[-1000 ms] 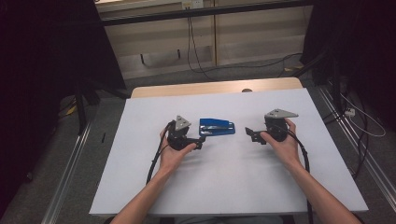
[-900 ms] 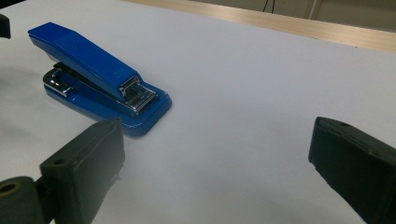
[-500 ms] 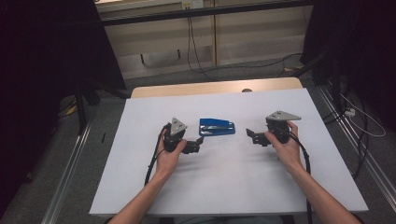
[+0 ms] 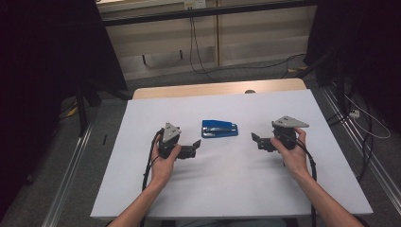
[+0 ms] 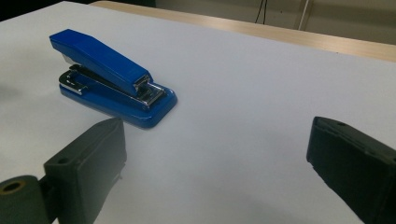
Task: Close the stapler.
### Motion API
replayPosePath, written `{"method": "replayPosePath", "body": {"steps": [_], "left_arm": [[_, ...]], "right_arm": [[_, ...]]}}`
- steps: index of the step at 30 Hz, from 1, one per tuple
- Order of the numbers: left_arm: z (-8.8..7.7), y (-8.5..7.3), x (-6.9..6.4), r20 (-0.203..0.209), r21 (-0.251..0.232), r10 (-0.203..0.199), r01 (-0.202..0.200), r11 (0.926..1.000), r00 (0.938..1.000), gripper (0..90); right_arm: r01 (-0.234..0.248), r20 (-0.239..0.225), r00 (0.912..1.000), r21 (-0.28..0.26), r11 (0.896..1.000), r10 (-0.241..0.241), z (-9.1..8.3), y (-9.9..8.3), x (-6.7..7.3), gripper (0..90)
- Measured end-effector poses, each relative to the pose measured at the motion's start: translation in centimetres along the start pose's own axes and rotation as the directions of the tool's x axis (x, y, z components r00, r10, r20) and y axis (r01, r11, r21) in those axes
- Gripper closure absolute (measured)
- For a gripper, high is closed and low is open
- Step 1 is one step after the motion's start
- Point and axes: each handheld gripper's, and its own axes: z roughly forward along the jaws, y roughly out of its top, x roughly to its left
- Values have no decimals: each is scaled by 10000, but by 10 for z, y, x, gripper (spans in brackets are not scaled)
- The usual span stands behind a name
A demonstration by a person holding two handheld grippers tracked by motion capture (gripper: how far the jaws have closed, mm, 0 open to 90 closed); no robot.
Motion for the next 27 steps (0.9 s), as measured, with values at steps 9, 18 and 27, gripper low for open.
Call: {"method": "replayPosePath", "body": {"steps": [9, 18, 27], "left_arm": [[-22, -6, 2, -226, -344, -129, 122, 9993, 9997, 36], [-40, -14, 2, -153, -661, -61, 51, 9978, 9999, 34], [-53, -21, 7, -384, -636, -423, 398, 9972, 9984, 31]], "right_arm": [[-29, 82, 10000, -93, 10000, 29, -16, -3, 5, 37], [12, 526, 9986, -366, 9993, 7, -41, -10, 4, 37], [-87, 855, 9963, -486, 9988, 128, -57, -17, 5, 37]]}}
